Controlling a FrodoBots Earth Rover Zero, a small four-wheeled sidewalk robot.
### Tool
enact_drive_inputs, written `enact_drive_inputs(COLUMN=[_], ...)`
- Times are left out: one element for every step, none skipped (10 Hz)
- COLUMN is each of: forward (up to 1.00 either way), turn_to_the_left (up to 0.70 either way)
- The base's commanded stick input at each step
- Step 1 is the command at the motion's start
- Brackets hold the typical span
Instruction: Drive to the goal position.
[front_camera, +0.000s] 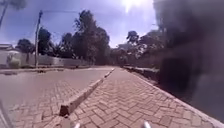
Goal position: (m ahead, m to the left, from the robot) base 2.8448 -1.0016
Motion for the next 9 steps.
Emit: enact_drive_inputs(forward=[0.70, 0.70, 0.70, 0.70, 0.70, 0.70, 0.70, 0.70, 0.70], turn_to_the_left=[-0.28, -0.20, -0.12, -0.05, 0.00, 0.00, 0.00, 0.00, 0.00])
